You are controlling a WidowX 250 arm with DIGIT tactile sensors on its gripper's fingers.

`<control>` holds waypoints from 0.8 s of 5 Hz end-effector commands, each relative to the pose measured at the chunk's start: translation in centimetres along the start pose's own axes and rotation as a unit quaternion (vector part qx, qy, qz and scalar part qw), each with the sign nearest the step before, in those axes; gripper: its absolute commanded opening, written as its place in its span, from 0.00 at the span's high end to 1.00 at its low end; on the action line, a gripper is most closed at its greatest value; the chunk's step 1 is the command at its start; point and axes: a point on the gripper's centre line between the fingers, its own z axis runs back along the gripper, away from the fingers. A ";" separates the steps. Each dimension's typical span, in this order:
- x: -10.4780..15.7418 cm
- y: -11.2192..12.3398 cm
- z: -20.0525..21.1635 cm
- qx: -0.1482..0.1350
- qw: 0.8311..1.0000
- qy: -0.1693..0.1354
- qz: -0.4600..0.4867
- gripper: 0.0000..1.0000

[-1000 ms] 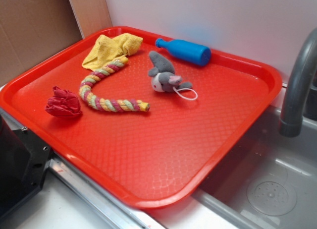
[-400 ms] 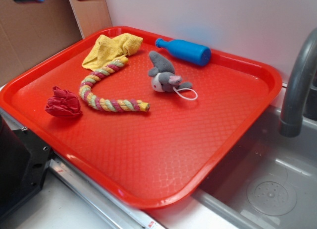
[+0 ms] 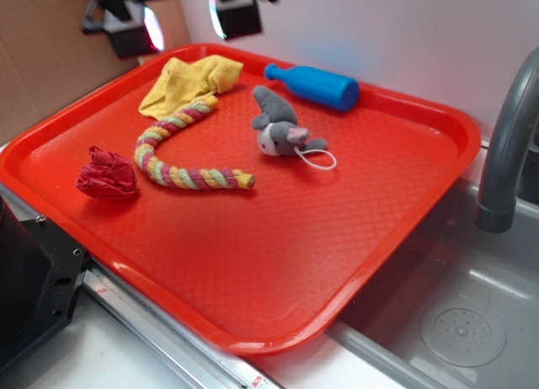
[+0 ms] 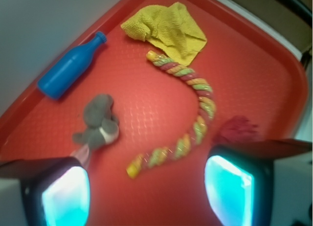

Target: Grab the gray animal.

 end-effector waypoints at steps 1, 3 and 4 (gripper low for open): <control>2.3 -2.3 -4.7 -0.003 1.000 -0.017 0.023 0.00; 1.9 -3.3 -10.7 -0.014 0.999 -0.034 -0.019 0.00; 1.7 -3.5 -12.2 -0.010 0.999 -0.026 -0.029 0.00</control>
